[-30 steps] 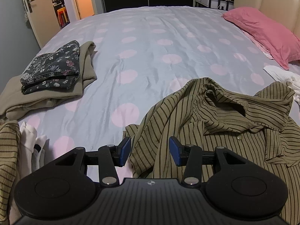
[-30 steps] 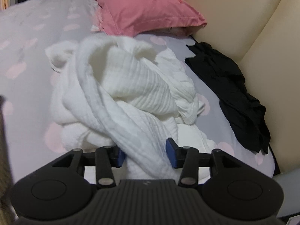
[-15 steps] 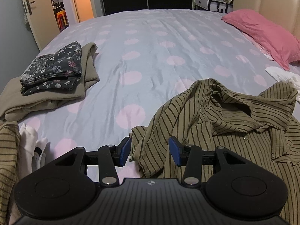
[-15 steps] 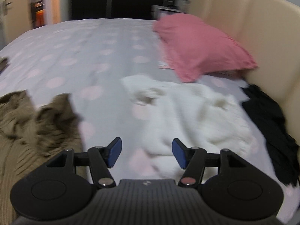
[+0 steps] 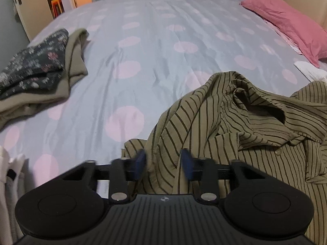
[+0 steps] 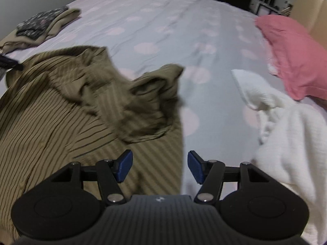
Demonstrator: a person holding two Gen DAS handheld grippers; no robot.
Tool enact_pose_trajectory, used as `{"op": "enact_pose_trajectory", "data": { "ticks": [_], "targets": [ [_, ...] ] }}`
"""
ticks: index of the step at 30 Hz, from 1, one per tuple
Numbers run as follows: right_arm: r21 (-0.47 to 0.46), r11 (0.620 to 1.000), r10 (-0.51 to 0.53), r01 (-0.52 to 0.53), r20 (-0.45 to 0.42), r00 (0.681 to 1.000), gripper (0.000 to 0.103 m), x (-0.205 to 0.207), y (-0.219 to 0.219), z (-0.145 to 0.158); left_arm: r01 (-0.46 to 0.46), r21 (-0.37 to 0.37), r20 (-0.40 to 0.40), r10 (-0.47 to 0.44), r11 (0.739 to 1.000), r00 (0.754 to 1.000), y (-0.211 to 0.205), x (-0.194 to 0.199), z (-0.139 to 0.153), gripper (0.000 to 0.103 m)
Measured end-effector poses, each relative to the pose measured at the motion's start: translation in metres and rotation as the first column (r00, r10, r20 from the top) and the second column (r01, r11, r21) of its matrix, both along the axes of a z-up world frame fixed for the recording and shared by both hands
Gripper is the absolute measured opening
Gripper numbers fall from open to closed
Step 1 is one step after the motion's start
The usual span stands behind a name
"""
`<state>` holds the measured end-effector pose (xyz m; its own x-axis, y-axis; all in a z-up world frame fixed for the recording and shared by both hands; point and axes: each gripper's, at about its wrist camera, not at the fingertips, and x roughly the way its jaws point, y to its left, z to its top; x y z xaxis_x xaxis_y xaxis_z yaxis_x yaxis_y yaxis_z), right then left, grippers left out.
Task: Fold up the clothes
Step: 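Release the white cloth and grasp the striped shirt with the right tool, then grasp the shirt hem with the left tool while the right tool holds the shirt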
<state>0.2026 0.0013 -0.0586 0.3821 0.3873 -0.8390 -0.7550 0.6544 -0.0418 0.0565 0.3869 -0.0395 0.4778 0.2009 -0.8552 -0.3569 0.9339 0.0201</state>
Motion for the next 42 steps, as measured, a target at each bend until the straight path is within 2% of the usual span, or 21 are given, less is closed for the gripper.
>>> {"op": "enact_pose_trajectory", "data": {
  "ticks": [3,5,9,14,17,19,21,25,28,30,32,36,42],
  "targets": [
    [0.017,0.999,0.030,-0.029,-0.039,0.999,0.063,-0.008,0.007,-0.004,-0.025,-0.021,0.006,0.025,0.999,1.000,0.003,0.004,-0.002,0.004],
    [0.032,0.998,0.050,-0.048,-0.061,0.997,0.063,-0.015,0.014,-0.007,-0.034,-0.014,0.022,0.035,0.999,0.999,0.004,0.004,0.003,0.001],
    [0.060,0.997,0.059,-0.053,-0.107,0.993,0.062,-0.025,0.035,-0.014,-0.054,0.001,0.054,0.054,0.999,0.997,0.005,0.004,0.013,0.000],
    [0.046,0.999,-0.008,0.015,-0.161,0.987,0.060,-0.022,0.058,-0.032,-0.078,0.018,0.095,0.076,0.997,0.993,0.006,0.003,0.026,0.000],
    [0.028,0.998,-0.052,0.060,-0.224,0.973,0.047,-0.015,0.067,-0.048,-0.096,0.017,0.115,0.094,0.995,0.989,0.010,0.002,0.031,0.000],
    [0.015,0.997,-0.071,0.077,-0.252,0.965,0.024,-0.012,0.069,-0.057,-0.109,0.012,0.128,0.106,0.994,0.986,0.013,0.000,0.034,0.000],
    [0.001,0.996,-0.086,0.089,-0.269,0.959,0.006,-0.010,0.070,-0.063,-0.121,0.007,0.144,0.119,0.993,0.982,0.017,-0.002,0.038,0.000],
    [0.002,0.993,-0.113,0.117,-0.245,0.963,0.002,-0.004,0.059,-0.043,-0.162,-0.006,0.183,0.161,0.987,0.970,0.029,-0.009,0.049,0.000],
    [0.025,0.985,-0.159,0.171,-0.264,0.951,0.002,0.011,0.037,-0.022,-0.217,-0.013,0.202,0.215,0.976,0.955,0.043,-0.018,0.055,0.000],
    [0.019,0.976,-0.211,0.219,-0.206,0.956,0.002,0.023,0.021,-0.008,-0.256,-0.017,0.213,0.254,0.966,0.944,0.054,-0.025,0.058,0.000],
    [0.023,0.957,-0.283,0.289,-0.154,0.947,0.002,0.037,0.003,0.003,-0.298,-0.019,0.222,0.295,0.954,0.929,0.066,-0.032,0.060,0.000],
    [0.065,0.903,-0.419,0.424,-0.076,0.905,0.002,0.065,-0.034,0.021,-0.369,-0.025,0.235,0.364,0.929,0.901,0.088,-0.049,0.064,0.000],
    [0.094,0.844,-0.535,0.528,0.095,0.839,0.002,0.094,-0.064,0.042,-0.455,0.010,0.253,0.438,0.890,0.862,0.111,-0.066,0.067,0.000]
  ]
}}
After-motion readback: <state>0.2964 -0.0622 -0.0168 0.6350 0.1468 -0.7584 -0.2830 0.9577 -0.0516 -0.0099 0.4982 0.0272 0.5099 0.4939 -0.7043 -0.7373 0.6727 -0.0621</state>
